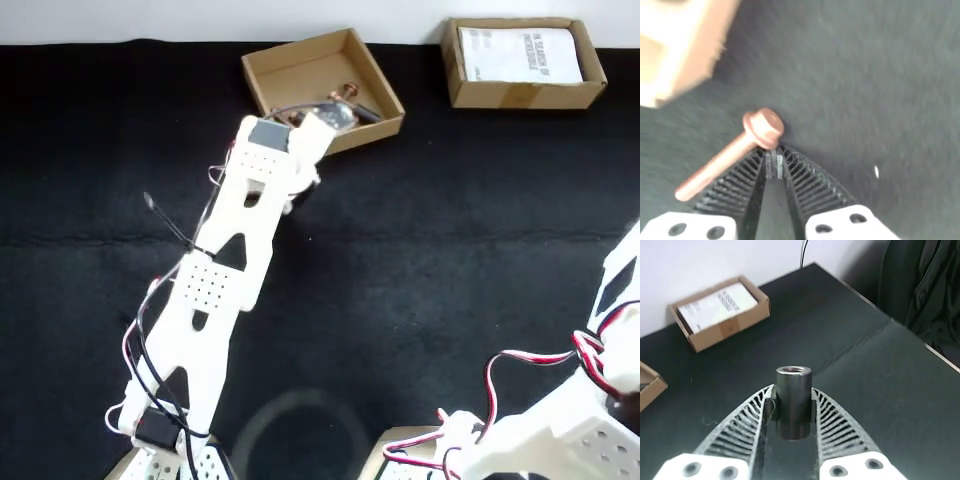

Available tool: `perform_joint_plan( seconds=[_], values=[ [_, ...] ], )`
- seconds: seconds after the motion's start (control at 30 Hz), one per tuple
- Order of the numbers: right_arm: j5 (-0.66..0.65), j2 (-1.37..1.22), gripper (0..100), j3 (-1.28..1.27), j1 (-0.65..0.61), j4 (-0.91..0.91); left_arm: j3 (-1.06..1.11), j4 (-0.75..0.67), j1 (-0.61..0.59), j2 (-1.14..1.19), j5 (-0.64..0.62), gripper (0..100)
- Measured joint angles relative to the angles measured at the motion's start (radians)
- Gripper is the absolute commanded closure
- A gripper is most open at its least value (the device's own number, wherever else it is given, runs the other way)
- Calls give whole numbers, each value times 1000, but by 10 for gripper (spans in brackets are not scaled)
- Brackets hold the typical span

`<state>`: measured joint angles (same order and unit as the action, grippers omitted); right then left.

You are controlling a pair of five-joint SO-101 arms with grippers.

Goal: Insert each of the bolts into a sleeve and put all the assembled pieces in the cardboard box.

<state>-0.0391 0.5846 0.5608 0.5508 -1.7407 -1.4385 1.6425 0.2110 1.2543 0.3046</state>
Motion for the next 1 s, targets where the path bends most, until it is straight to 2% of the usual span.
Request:
perform_joint_plan(
  seconds=[0.13,0.23,0.33,0.53,0.7,1.0],
  values=[
    [0,46,991,-77,0,55,-163,35,-6,6,-21,987],
    [0,94,991,-158,0,109,-176,89,-15,6,5,986],
    [0,149,991,-253,0,170,-160,104,-37,-6,133,970],
    [0,273,991,-465,0,285,-106,112,-101,-38,399,791],
    [0,377,991,-669,0,371,-100,114,-160,-38,569,780],
    [0,552,991,-988,0,525,-74,-118,-175,-32,626,780]
  ],
)
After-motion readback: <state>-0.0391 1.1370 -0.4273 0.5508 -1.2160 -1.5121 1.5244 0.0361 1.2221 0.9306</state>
